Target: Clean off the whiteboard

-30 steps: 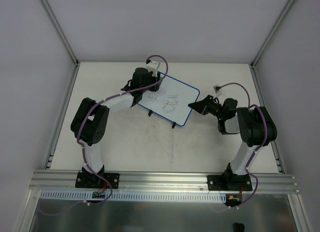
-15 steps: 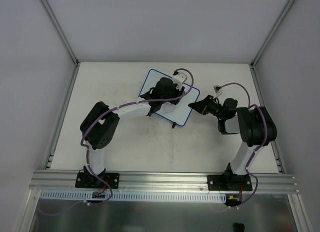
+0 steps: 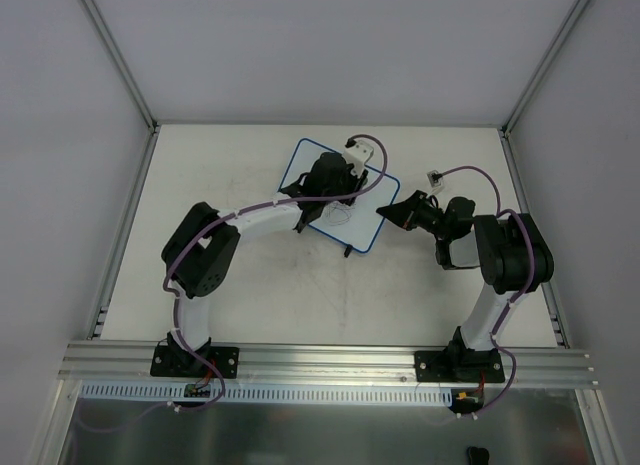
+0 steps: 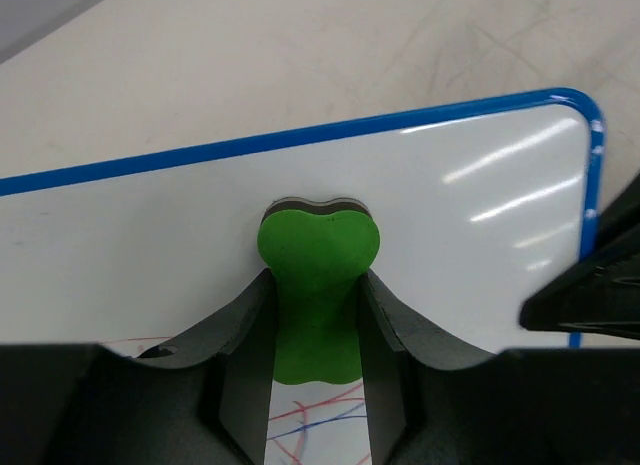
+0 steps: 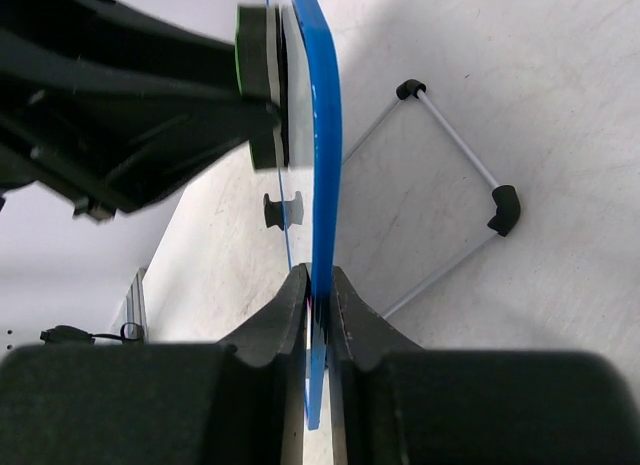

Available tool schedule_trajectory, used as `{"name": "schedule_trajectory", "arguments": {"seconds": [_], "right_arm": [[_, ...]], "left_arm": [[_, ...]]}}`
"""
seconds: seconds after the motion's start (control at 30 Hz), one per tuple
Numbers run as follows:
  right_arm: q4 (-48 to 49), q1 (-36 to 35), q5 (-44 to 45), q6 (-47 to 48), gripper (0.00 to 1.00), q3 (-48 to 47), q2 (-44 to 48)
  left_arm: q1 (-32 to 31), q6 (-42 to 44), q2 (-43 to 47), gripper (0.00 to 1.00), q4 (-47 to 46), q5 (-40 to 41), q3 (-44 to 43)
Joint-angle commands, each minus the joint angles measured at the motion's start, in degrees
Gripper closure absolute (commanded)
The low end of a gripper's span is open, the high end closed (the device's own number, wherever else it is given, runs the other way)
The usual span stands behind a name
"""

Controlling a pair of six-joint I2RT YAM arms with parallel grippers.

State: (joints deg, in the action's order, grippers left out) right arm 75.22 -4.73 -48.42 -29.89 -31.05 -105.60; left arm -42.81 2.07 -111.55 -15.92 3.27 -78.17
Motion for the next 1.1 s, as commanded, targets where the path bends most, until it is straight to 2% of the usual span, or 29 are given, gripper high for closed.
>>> {"name": "schedule_trajectory", "arguments": {"seconds": [0.0, 0.27, 0.47, 0.53, 1.07], "right_arm": [[12.6, 0.0, 0.6, 2.6, 1.00, -0.1, 0.1], [12.6, 0.2, 0.5, 2.6, 1.00, 0.0, 0.0], [12.5, 0.2, 0.5, 2.6, 1.00, 0.1, 0.0], [12.5, 0.2, 0.6, 2.6, 1.00, 0.1, -0.1], [12.6, 0.3, 0.3, 2.4, 1.00, 0.1, -0.3]], "left_arm": [[5.7, -1.8, -1.5, 1.00, 0.5, 0.8, 2.7], [14.5, -11.0, 1.6, 1.00, -2.8, -2.3, 7.9], [15.1, -12.5, 2.1, 1.00, -1.7, 2.0, 8.9], [15.1, -11.8, 1.7, 1.00, -1.7, -2.4, 8.7], [4.0, 0.7, 1.5, 1.00, -2.4, -7.0, 8.7]]}}
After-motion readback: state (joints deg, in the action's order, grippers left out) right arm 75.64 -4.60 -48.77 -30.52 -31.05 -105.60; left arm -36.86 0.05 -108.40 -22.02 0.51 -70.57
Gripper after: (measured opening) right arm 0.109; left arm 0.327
